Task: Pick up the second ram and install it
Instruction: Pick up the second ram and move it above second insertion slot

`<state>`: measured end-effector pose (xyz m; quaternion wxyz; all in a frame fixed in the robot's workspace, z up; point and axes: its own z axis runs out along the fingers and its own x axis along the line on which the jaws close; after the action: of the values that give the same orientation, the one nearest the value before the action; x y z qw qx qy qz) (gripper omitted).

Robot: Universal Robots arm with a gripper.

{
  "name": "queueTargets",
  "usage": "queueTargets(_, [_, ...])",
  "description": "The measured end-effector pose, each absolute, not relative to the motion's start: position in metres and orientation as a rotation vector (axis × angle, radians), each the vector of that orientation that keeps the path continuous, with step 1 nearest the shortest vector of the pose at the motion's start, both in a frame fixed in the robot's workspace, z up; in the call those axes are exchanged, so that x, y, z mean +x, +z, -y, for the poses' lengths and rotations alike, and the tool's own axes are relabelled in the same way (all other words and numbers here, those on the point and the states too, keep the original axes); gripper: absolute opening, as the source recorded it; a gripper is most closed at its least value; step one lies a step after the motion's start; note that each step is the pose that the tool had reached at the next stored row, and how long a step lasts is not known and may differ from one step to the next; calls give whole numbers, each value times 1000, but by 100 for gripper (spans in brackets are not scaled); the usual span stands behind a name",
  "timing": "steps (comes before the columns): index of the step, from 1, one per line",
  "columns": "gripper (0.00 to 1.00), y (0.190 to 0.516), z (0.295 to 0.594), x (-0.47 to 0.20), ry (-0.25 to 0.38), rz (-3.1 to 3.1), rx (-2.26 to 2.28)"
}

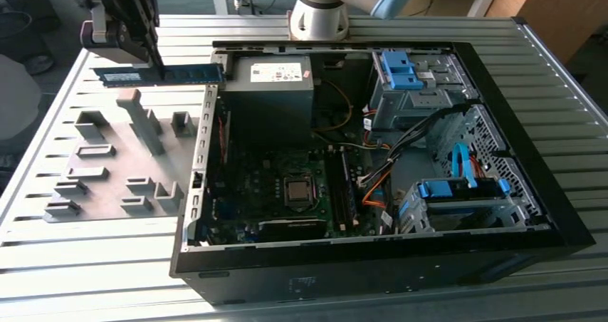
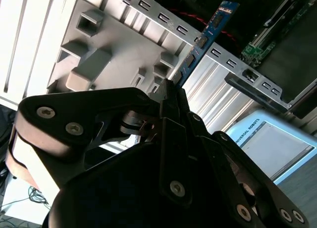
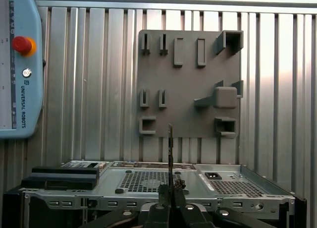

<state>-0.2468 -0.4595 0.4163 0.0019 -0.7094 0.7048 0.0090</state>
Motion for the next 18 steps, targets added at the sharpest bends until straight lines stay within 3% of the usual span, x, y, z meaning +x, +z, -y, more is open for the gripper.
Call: queueTargets(18, [14,416,460,-232,28,-2211,-2226])
